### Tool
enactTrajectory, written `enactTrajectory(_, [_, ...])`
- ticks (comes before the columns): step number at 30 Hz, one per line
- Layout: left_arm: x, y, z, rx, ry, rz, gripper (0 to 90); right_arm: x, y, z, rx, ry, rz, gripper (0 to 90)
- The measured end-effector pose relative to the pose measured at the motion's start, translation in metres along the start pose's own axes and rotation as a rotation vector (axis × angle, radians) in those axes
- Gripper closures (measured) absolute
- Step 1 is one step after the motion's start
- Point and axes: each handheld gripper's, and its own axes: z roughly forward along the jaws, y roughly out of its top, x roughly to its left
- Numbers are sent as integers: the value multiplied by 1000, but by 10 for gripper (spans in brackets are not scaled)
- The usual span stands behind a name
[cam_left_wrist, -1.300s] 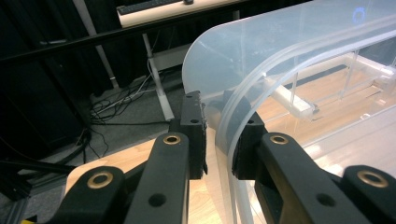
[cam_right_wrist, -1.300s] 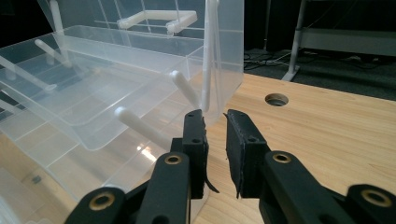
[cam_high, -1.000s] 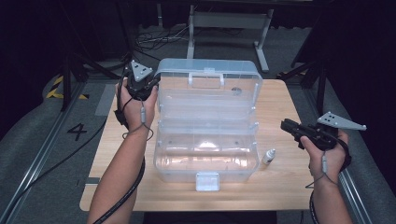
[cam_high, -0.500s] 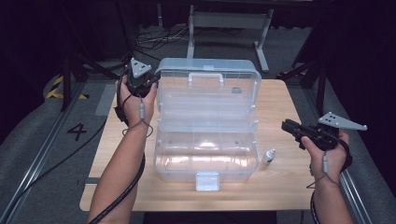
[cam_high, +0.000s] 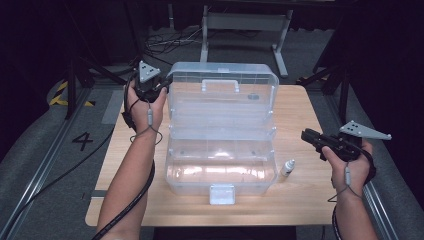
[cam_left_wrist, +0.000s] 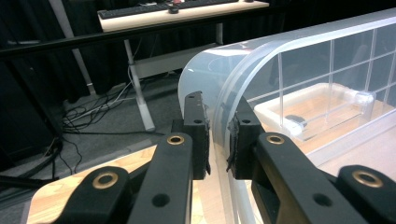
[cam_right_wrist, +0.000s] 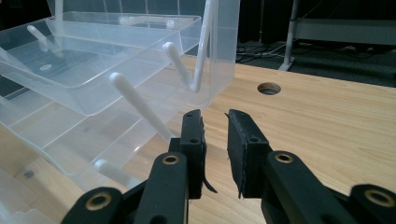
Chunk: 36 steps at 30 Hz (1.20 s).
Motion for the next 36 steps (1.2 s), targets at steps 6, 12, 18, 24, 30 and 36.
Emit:
enactTrajectory(6, [4,-3,5,-21,-17,6,805,0,-1,3,6,-3,2,766])
enactTrajectory(12, [6,-3,10,-16,-22,7,804,0,-2,2,8,-6,3,765])
enactTrajectory(18, [10,-3,16,-13,-31,10,804,-2,-3,-2,6,-17,13,765])
enactTrajectory(24, [14,-3,23,0,-36,10,807,-3,-3,-3,8,-22,13,759])
enactTrajectory(30, [17,-3,29,13,-40,11,809,-2,-3,-5,14,-34,13,759])
enactTrajectory(36, [19,-3,36,24,-38,11,815,-2,-3,-6,14,-41,10,759])
